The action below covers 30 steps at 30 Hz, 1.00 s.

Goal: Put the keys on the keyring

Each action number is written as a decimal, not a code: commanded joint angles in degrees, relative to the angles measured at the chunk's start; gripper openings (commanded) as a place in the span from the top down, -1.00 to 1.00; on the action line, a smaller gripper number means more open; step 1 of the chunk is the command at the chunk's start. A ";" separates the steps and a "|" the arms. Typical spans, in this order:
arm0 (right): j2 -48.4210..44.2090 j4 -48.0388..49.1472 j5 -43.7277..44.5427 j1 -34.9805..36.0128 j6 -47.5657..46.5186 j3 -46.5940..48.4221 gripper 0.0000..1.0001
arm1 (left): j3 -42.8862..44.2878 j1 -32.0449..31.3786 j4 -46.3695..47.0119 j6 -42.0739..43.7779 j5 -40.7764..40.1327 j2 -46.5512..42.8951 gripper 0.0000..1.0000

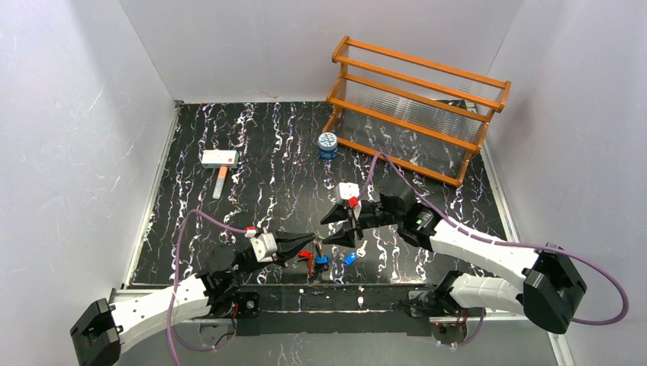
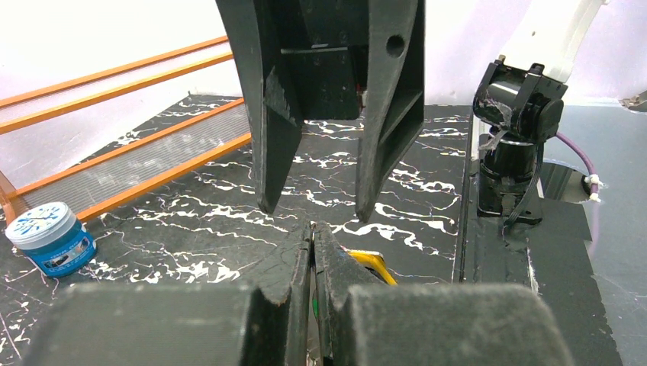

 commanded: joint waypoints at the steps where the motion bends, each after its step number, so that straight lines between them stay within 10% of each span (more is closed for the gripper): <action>1: 2.97 0.19 -0.87 -0.18 1.02 3.51 -0.17 | -0.95 -0.17 4.24 0.27 0.47 -0.62 1.00; 12: 10.29 6.19 -4.60 -0.14 7.97 4.34 0.64 | -1.17 -0.19 4.37 0.30 0.39 -0.47 1.00; 30: 12.14 10.78 -9.99 -0.11 9.38 1.22 0.59 | -1.92 -0.14 4.68 -0.08 0.01 -2.04 1.00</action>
